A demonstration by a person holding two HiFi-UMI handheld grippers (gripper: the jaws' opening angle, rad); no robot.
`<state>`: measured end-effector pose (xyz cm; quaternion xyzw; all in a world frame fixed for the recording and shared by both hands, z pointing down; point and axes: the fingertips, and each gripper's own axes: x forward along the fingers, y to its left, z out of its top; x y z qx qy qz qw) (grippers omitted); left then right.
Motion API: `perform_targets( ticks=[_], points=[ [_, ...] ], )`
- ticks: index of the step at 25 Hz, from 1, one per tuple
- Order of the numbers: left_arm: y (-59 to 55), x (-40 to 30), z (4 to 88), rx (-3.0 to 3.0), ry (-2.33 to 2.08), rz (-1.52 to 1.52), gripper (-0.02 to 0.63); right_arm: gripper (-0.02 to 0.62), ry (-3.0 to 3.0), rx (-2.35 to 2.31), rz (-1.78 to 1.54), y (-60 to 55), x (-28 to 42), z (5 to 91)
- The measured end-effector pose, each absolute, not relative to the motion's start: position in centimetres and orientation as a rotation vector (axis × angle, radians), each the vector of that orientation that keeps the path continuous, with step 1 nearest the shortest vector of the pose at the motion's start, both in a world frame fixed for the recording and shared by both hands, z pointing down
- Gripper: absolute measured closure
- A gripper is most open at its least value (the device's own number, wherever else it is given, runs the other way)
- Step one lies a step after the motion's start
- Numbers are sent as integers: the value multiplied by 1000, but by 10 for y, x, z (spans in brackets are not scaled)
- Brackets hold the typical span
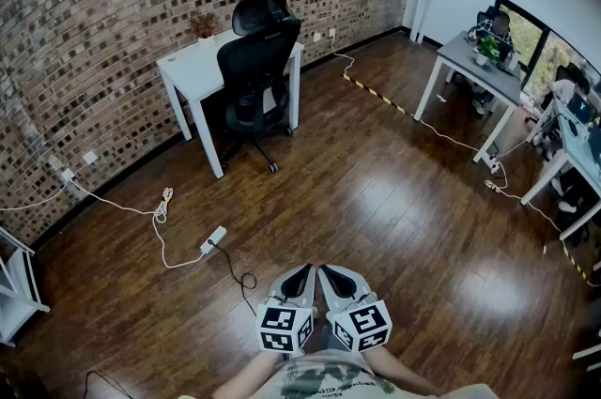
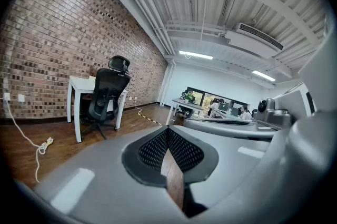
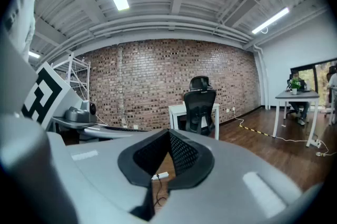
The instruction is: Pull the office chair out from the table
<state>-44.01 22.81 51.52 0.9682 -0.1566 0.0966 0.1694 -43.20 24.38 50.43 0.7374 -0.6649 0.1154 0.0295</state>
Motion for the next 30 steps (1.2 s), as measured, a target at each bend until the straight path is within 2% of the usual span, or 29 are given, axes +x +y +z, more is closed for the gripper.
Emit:
perform_targets(
  ticks=[10, 30],
  points=[
    [178, -372, 510, 2782, -491, 269, 594, 595, -2073, 2264, 277, 198, -354, 501],
    [69, -168, 479, 2796, -642, 305, 594, 595, -2221, 2173, 178, 81, -148, 464]
  ],
)
